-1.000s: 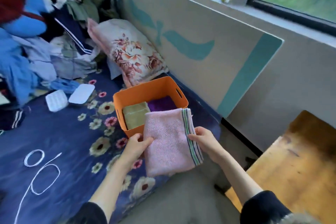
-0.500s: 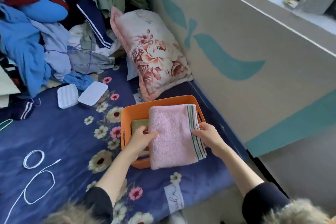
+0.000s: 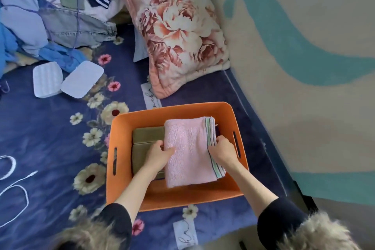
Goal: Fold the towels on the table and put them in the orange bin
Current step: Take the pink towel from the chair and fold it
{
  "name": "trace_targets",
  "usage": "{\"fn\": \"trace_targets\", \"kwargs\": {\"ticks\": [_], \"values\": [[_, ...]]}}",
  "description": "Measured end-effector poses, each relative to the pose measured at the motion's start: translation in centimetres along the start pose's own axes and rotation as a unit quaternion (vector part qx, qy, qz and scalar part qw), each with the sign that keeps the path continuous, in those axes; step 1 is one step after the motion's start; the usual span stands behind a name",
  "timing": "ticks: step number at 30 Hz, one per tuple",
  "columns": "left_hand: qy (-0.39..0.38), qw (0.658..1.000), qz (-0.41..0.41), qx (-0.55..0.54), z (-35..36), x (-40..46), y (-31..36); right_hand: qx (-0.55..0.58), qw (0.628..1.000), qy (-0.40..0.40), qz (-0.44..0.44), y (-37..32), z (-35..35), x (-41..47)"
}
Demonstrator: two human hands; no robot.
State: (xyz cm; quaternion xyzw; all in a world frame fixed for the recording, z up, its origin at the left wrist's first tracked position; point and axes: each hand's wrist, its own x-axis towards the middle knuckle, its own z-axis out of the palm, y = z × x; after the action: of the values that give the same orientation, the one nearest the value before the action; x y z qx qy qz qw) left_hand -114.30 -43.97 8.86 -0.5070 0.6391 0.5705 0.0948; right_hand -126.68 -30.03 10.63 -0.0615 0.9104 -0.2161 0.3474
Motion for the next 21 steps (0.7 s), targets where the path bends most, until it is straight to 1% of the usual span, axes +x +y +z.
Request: {"fn": "trace_targets", "kwargs": {"ticks": [3,6,9,13,17,21], "values": [[0.008,1.0,-0.015,0.02,1.1,2.3,-2.0,-0.021,1.0,-0.01,0.016,0.8,1.9,1.5],[-0.008,0.999,-0.031,0.026,2.4,4.0,-3.6,-0.024,0.999,-0.02,0.035,1.7,2.9,2.9],[-0.022,0.999,-0.044,0.025,3.6,5.2,-4.4,-0.01,0.999,-0.01,0.046,2.6,3.4,3.9],[-0.026,0.998,-0.039,0.034,4.9,6.5,-4.4,-0.02,0.998,0.012,0.06,3.2,3.7,4.6],[-0.027,0.998,-0.027,0.041,5.7,7.5,-3.6,-0.01,0.997,0.016,0.075,2.9,3.3,5.7],[-0.025,0.998,-0.017,0.046,5.8,8.4,-3.1,-0.009,0.998,0.022,0.059,2.5,3.2,6.6]]}}
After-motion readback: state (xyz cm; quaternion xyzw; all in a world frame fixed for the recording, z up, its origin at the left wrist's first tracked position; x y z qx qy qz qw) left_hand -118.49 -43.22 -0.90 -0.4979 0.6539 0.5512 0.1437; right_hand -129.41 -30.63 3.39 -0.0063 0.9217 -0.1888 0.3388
